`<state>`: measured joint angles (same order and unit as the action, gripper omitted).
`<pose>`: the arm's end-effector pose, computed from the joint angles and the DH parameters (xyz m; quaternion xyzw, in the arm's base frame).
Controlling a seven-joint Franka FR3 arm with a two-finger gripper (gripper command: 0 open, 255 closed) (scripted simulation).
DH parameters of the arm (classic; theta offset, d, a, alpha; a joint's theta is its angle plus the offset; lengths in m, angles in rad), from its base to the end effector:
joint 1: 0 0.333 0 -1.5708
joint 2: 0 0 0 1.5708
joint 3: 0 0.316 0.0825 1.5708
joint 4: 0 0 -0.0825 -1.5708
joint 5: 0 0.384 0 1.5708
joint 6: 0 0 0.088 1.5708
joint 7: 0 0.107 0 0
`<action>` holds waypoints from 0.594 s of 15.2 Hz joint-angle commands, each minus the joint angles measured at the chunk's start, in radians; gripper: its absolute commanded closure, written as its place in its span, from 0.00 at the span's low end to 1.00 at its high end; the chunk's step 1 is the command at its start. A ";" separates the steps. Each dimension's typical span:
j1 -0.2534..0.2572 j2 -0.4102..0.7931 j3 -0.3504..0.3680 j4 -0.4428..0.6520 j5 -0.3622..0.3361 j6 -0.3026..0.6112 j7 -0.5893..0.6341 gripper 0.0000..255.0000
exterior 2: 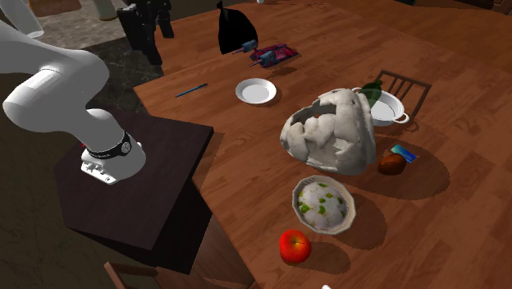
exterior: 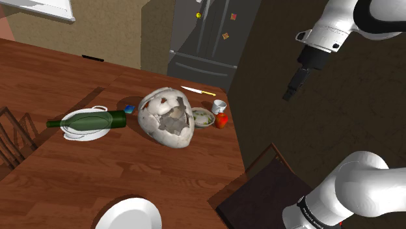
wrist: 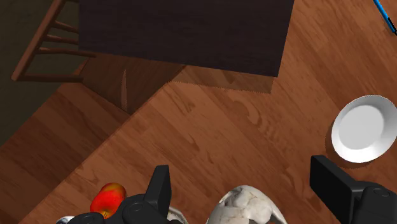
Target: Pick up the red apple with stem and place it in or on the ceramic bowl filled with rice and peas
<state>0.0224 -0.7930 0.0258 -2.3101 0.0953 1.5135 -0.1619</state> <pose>0.2985 0.0278 0.6094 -0.9939 -0.1036 -0.0004 0.0384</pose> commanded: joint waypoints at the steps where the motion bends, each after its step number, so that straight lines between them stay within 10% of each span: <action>1: 0.000 0.000 0.000 0.000 0.000 0.000 0.000 0.00; 9: -0.032 0.213 -0.064 -0.023 -0.022 0.223 -0.066 0.00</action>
<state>-0.0036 -0.6033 -0.0249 -2.3318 0.0781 1.7130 -0.2134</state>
